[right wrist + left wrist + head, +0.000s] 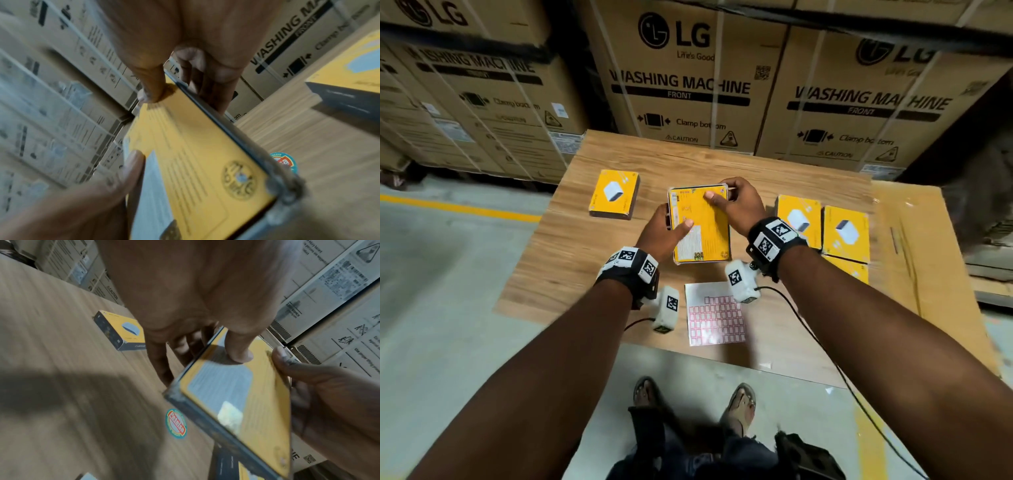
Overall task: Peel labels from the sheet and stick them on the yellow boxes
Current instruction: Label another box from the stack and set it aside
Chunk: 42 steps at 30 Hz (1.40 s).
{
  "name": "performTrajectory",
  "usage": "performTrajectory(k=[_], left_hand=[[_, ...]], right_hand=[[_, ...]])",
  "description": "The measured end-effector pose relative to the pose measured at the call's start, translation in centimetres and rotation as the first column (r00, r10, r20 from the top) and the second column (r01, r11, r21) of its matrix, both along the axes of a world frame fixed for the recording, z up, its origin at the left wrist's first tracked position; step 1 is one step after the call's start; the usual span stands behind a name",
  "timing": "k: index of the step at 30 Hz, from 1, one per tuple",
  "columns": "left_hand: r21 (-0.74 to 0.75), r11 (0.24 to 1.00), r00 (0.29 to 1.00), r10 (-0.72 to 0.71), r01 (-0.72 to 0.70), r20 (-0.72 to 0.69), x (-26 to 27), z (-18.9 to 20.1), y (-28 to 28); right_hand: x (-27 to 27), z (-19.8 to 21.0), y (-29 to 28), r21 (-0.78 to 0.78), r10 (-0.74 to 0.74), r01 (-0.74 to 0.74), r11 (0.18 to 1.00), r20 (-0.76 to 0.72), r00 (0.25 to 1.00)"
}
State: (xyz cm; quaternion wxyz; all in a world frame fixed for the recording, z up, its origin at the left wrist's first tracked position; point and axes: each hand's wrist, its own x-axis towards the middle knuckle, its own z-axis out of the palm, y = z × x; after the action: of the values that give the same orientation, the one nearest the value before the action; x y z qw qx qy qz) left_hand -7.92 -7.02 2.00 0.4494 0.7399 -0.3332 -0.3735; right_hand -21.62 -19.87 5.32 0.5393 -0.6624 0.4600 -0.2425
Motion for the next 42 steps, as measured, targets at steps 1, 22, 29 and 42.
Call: performTrajectory(k=[1,22,29,42], left_hand=[[0.014,1.000,1.000,-0.013,0.013,-0.028,-0.6,-0.2,0.0],[0.165,0.985,0.996,-0.028,0.041,-0.081,-3.4,-4.6,1.6],[0.236,0.971,0.992,-0.059,0.032,0.108,-2.1,-7.6,0.2],[0.261,0.964,0.997,-0.059,0.043,0.054,-0.4,-10.7,0.5]], right_hand=[[-0.4,0.0,-0.2,0.029,-0.030,0.030,0.999,0.014,0.999],[-4.4,-7.4,3.1,0.314,0.160,-0.079,0.946,-0.242,0.957],[-2.9,-10.4,3.5,0.268,0.142,-0.058,0.962,-0.307,0.941],[-3.3,-15.2,3.0,0.200,0.172,-0.104,0.974,-0.361,0.916]])
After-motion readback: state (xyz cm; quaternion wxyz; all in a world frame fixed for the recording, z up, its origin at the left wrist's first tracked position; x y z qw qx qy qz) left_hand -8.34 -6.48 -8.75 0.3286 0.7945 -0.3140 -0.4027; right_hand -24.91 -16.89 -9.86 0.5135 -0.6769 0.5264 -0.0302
